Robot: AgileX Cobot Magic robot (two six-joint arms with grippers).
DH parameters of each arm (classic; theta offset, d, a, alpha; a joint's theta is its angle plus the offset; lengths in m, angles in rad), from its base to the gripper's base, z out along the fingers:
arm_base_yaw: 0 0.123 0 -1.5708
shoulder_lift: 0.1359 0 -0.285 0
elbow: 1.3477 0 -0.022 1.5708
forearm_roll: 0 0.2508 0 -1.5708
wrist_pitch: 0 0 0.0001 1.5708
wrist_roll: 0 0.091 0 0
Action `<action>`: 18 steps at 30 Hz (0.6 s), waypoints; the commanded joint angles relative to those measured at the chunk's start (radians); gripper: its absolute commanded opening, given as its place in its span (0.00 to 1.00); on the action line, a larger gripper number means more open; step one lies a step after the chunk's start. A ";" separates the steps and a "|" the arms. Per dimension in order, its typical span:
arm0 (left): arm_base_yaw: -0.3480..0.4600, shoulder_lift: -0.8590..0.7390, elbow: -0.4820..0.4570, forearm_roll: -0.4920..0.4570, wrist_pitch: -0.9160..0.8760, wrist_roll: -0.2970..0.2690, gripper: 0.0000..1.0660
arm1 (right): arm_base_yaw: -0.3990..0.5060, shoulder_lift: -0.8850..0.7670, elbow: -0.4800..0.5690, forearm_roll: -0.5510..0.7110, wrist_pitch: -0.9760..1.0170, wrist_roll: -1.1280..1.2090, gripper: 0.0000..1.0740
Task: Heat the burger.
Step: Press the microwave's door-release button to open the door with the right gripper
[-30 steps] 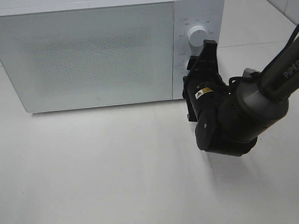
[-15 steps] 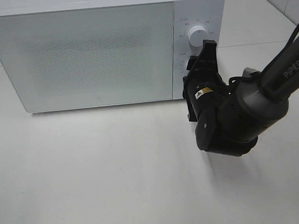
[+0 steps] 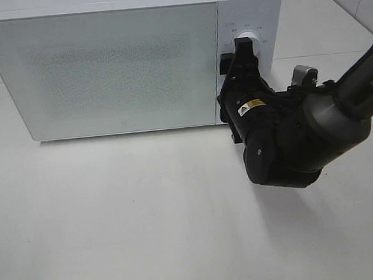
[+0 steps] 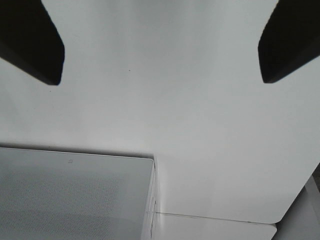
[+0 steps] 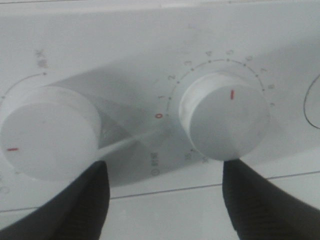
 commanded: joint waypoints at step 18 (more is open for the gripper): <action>0.002 -0.016 0.000 -0.004 -0.001 0.003 0.92 | -0.020 -0.324 0.205 -0.060 0.438 -0.644 0.64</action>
